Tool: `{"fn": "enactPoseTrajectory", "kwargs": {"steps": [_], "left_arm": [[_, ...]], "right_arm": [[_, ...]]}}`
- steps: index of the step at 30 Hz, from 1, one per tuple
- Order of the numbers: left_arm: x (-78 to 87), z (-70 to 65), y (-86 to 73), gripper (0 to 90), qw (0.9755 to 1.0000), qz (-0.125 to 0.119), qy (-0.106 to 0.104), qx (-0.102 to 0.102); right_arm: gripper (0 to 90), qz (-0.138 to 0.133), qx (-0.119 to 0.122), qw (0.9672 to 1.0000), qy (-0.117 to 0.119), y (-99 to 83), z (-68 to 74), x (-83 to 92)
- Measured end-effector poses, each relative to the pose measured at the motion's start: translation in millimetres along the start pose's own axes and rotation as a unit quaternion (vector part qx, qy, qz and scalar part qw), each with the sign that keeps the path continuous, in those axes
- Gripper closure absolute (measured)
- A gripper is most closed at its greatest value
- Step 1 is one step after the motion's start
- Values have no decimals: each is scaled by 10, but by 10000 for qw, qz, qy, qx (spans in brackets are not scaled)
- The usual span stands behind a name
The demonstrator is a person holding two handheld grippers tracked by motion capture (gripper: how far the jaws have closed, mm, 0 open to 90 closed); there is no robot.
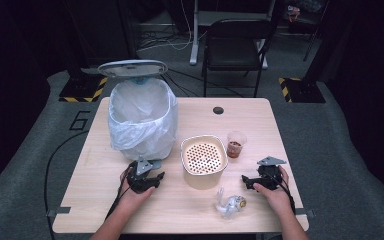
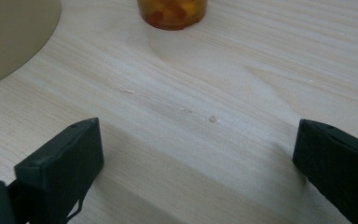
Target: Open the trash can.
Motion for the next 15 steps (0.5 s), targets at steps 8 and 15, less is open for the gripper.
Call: {"fn": "enactPoseTrajectory", "kwargs": {"steps": [8,15], "left_arm": [[0,2,0,386,10000,2,-6,10],[0,4,0,386,10000,-3,-9,6]], "right_arm": [[145,-190,-86,9997,88,58,38,113],[151,-233,112,9992,309,186,330,310]]}}
Point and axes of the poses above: each handheld gripper's, and its own axes: x roughly backward along the jaws, y roughly out of its top, z roughly to its left, the point moved 8 cm from there along -x, roughly forward along the jaws, and after that the axes turned 13 degrees about y, right-handed, at the moved point
